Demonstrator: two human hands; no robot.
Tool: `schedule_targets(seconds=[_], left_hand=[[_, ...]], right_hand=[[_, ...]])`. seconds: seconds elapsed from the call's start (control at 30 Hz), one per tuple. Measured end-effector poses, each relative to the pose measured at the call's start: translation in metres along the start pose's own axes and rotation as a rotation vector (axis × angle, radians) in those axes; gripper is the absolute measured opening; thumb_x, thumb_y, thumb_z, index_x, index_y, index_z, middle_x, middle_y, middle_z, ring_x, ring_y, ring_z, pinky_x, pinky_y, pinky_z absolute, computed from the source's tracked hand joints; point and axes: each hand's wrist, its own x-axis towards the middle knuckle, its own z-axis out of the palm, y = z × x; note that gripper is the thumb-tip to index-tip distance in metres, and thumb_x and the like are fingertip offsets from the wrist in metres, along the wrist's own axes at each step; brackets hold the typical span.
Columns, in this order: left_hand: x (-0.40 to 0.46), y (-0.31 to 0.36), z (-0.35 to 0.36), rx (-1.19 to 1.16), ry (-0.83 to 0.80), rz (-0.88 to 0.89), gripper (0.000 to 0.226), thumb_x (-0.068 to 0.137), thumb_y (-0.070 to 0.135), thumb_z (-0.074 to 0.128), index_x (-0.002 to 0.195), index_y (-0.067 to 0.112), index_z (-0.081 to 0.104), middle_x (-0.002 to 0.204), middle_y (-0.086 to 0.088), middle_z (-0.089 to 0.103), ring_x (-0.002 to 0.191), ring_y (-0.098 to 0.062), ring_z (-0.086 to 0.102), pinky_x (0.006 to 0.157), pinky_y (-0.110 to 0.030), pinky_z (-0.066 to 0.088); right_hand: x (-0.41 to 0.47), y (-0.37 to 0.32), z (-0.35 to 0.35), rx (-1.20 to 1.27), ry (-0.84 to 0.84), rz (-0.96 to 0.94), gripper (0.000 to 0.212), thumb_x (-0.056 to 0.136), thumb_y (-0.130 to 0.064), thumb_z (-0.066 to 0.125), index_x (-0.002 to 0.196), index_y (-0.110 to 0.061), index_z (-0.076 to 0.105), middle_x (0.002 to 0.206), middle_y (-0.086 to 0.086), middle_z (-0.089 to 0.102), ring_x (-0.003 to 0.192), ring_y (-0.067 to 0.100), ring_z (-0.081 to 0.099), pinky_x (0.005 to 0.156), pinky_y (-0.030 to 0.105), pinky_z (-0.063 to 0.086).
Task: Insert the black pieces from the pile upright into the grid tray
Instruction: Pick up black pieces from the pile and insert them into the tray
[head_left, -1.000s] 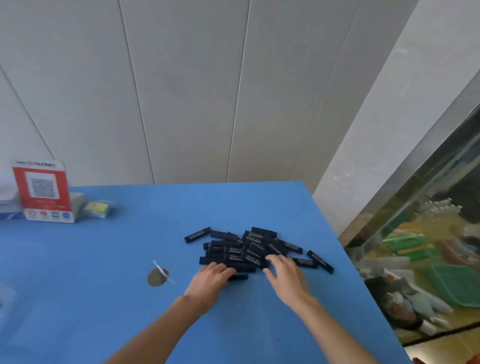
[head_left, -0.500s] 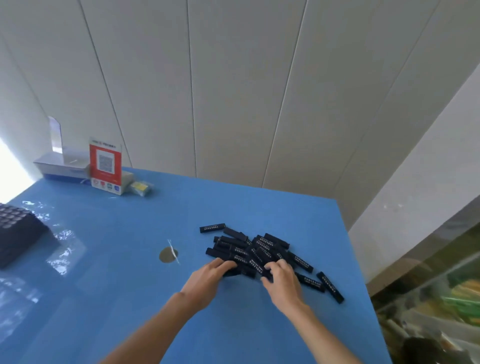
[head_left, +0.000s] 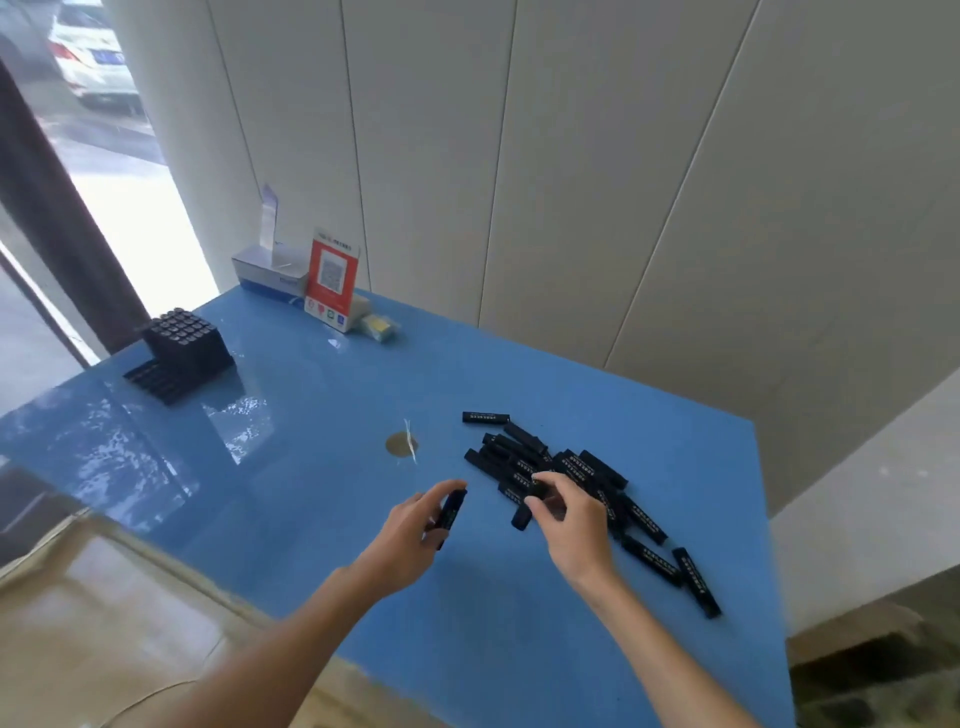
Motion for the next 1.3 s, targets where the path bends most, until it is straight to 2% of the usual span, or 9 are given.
schedule_targets(seconds=[0.1, 0.27, 0.4, 0.63, 0.8, 0.87, 1.07, 1.3], left_hand=[[-0.013, -0.009, -0.014, -0.034, 0.034, -0.036, 0.063, 0.089, -0.002, 0.051, 0.131, 0.042, 0.036, 0.094, -0.001, 0.053, 0.078, -0.015, 0.060, 0.074, -0.027, 0.052], [-0.032, -0.032, -0.055, -0.031, 0.078, -0.054, 0.061, 0.089, 0.001, 0.052, 0.132, 0.041, 0.036, 0.091, 0.001, 0.056, 0.076, -0.014, 0.061, 0.073, -0.032, 0.054], [-0.049, -0.056, -0.101, -0.016, 0.103, -0.060, 0.061, 0.089, 0.002, 0.053, 0.131, 0.043, 0.035, 0.091, 0.003, 0.056, 0.075, -0.012, 0.062, 0.073, -0.033, 0.054], [-0.085, -0.113, -0.197, 0.039, 0.155, -0.031, 0.061, 0.090, 0.006, 0.055, 0.122, 0.053, 0.030, 0.091, 0.005, 0.057, 0.072, -0.006, 0.063, 0.067, -0.024, 0.052], [-0.106, -0.162, -0.250, 0.058, 0.209, -0.047, 0.056, 0.088, 0.004, 0.058, 0.129, 0.038, 0.037, 0.090, 0.006, 0.059, 0.072, -0.005, 0.063, 0.065, -0.016, 0.050], [-0.110, -0.178, -0.266, 0.062, 0.227, -0.053, 0.057, 0.087, 0.004, 0.059, 0.127, 0.039, 0.038, 0.091, 0.006, 0.058, 0.074, -0.005, 0.063, 0.063, -0.013, 0.048], [-0.106, -0.221, -0.301, 0.023, 0.289, -0.061, 0.060, 0.085, 0.003, 0.062, 0.121, 0.045, 0.040, 0.095, 0.006, 0.055, 0.078, -0.005, 0.064, 0.066, -0.016, 0.051], [-0.067, -0.267, -0.348, 0.033, 0.312, -0.074, 0.058, 0.084, 0.005, 0.065, 0.121, 0.041, 0.039, 0.092, 0.006, 0.059, 0.075, -0.005, 0.064, 0.065, -0.010, 0.049]], right_hand=[[-0.003, -0.019, 0.015, 0.077, -0.048, -0.017, 0.026, 0.087, -0.017, 0.064, 0.108, -0.030, 0.059, 0.083, -0.006, 0.063, 0.079, 0.003, 0.059, 0.069, 0.011, 0.046], [0.004, -0.056, 0.052, 0.098, -0.093, -0.065, 0.021, 0.085, -0.014, 0.066, 0.103, -0.025, 0.063, 0.083, -0.010, 0.065, 0.081, -0.005, 0.058, 0.069, 0.006, 0.044], [0.009, -0.097, 0.092, 0.127, -0.114, -0.070, 0.019, 0.085, -0.015, 0.067, 0.098, -0.027, 0.062, 0.084, -0.012, 0.065, 0.082, -0.008, 0.059, 0.068, 0.005, 0.044], [0.015, -0.169, 0.177, 0.166, -0.121, -0.131, 0.018, 0.085, -0.012, 0.067, 0.099, -0.023, 0.065, 0.086, -0.005, 0.068, 0.081, -0.005, 0.061, 0.068, 0.004, 0.043], [0.018, -0.202, 0.234, 0.155, -0.112, -0.171, 0.020, 0.086, -0.011, 0.065, 0.103, -0.022, 0.067, 0.086, -0.004, 0.067, 0.081, -0.002, 0.060, 0.066, 0.007, 0.042], [0.019, -0.209, 0.251, 0.123, -0.098, -0.185, 0.022, 0.086, -0.012, 0.065, 0.104, -0.026, 0.068, 0.088, -0.004, 0.067, 0.083, 0.000, 0.060, 0.067, 0.007, 0.042], [0.035, -0.228, 0.294, 0.096, -0.062, -0.188, 0.021, 0.087, -0.013, 0.064, 0.101, -0.028, 0.067, 0.089, -0.005, 0.064, 0.084, 0.005, 0.060, 0.067, 0.008, 0.044], [0.087, -0.250, 0.351, 0.105, -0.076, -0.211, 0.031, 0.082, -0.012, 0.069, 0.089, -0.039, 0.056, 0.085, -0.012, 0.065, 0.082, -0.001, 0.060, 0.070, 0.014, 0.047]])
